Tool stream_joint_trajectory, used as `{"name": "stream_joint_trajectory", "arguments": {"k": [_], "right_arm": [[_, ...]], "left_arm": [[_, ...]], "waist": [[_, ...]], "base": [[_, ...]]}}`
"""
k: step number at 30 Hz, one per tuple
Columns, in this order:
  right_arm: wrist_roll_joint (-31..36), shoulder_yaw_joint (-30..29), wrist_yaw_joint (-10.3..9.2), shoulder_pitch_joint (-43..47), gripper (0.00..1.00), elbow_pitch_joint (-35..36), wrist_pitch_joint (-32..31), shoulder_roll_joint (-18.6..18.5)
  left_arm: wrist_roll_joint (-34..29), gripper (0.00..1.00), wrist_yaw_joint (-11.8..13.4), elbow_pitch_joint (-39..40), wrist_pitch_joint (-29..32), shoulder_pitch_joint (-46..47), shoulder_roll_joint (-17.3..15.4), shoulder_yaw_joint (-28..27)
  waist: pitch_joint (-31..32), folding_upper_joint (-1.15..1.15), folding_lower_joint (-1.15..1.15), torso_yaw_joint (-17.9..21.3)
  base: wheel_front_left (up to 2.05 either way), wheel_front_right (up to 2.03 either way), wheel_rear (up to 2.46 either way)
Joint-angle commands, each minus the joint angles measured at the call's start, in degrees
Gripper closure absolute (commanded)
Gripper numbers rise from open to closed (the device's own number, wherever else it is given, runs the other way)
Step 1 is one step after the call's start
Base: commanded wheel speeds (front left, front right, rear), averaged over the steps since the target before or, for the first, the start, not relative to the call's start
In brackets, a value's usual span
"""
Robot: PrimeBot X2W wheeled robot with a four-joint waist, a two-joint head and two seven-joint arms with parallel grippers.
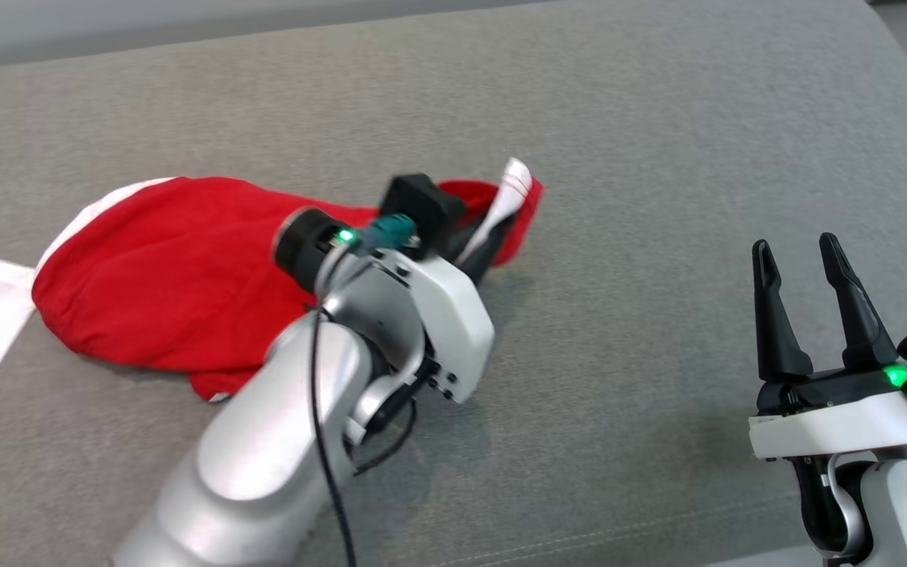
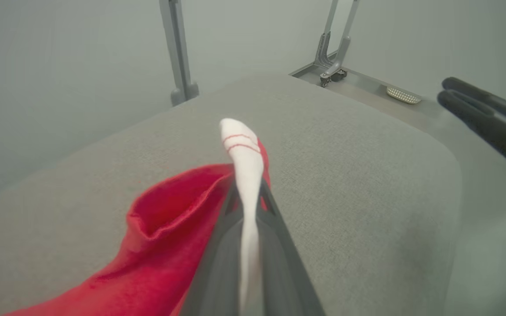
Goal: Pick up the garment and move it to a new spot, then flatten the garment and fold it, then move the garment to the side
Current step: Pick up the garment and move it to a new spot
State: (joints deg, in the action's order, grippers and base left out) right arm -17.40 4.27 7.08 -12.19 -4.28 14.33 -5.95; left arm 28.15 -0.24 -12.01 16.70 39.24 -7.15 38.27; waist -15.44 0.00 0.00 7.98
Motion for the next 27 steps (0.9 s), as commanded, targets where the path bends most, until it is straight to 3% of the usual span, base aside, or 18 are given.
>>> {"name": "stream_joint_trajectory", "arguments": {"k": [1, 6, 13, 14, 15, 21, 27], "right_arm": [[-0.4, 1.02, 0.41, 0.19, 0.0, 1.88, 0.67, -0.15], [-0.83, 1.43, 0.41, -0.16, 0.0, 2.03, 0.67, 0.66], [-2.01, 2.12, 0.41, -1.24, 0.0, 1.73, 0.67, 1.88], [-2.11, 2.03, 0.41, -1.22, 0.0, 1.63, 0.67, 2.02], [-2.15, 1.94, 0.41, -1.15, 0.0, 1.5, 0.67, 2.13], [-2.05, 1.04, 0.41, -0.88, 0.0, 0.73, 0.67, 2.47], [-1.34, 0.56, 0.41, -1.59, 0.0, 0.77, 0.67, 1.73]], "left_arm": [[-0.32, 1.0, -0.49, 0.74, 0.04, 2.15, -0.45, -1.5], [0.07, 1.0, -2.38, -7.87, -0.06, 5.08, 2.37, 1.55], [0.22, 1.0, -2.75, -17.86, -0.4, 8.32, 3.29, 2.77], [0.29, 0.58, -2.84, -18.9, -0.39, 8.56, 3.31, 2.84], [0.15, 0.0, -2.89, -19.73, -0.62, 8.86, 3.32, 2.96], [0.33, 0.0, -3.87, -20.18, -2.72, 10.03, 3.63, 4.03], [-0.34, 0.0, -3.11, -11.19, -5.07, 10.28, 3.36, 4.66]], "waist": [[-1.78, 0.0, 0.0, 3.06], [-4.29, 0.0, 0.0, 8.74], [-7.42, 0.0, 0.0, 14.85], [-7.52, 0.0, 0.0, 15.03], [-7.57, 0.0, 0.0, 15.08], [-6.72, 0.0, 0.0, 12.93], [-4.75, 0.0, 0.0, 8.43]], "base": [[0.0, 0.0, 0.0], [0.0, 0.0, 0.0], [0.0, 0.0, 0.0], [0.0, 0.0, 0.0], [0.0, 0.0, 0.0], [0.0, 0.0, 0.0], [0.0, 0.0, 0.0]]}}
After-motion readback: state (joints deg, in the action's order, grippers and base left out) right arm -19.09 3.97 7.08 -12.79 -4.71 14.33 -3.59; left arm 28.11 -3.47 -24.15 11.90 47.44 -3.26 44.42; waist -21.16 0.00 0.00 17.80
